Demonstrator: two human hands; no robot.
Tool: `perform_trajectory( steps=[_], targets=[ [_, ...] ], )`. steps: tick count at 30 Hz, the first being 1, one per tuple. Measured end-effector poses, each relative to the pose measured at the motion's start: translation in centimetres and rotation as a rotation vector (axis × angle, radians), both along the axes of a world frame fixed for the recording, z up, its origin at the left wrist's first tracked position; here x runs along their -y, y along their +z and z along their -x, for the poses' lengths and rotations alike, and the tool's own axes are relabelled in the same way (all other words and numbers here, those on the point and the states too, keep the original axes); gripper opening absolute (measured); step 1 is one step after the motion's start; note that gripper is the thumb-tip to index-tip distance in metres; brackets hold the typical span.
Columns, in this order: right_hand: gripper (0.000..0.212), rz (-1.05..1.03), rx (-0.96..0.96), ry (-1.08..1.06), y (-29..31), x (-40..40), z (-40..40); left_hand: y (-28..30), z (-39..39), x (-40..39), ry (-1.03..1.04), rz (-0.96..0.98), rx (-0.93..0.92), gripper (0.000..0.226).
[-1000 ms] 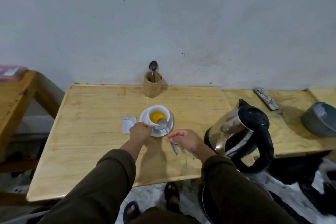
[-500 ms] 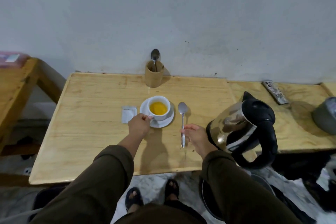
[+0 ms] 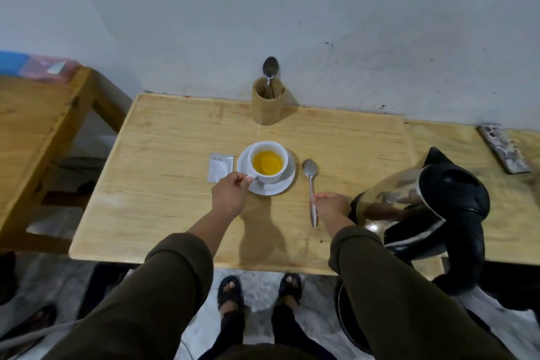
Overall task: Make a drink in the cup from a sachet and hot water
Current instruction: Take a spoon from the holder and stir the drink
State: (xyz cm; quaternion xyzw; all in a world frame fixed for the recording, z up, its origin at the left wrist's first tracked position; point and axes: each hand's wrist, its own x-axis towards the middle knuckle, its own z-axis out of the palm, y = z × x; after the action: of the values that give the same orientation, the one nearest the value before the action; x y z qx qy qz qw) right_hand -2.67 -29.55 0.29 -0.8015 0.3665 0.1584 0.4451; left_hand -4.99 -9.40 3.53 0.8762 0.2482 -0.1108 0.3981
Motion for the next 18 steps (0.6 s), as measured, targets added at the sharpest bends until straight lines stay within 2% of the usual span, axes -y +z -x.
perform_trajectory(
  steps=[5, 7, 18],
  targets=[
    [0.01, 0.011, -0.024, -0.002, -0.2, -0.13, -0.43, -0.19, 0.18, 0.05, 0.024, 0.004, 0.011, 0.034],
    [0.002, 0.011, -0.028, 0.001, -0.08, -0.23, -0.44, -0.16, 0.31, 0.1, 0.036, 0.01, 0.014, 0.034],
    [0.017, 0.092, -0.086, 0.086, 0.01, -0.45, -0.62, -0.24, 0.71, 0.08, 0.085, 0.093, 0.039, 0.032]
  ],
)
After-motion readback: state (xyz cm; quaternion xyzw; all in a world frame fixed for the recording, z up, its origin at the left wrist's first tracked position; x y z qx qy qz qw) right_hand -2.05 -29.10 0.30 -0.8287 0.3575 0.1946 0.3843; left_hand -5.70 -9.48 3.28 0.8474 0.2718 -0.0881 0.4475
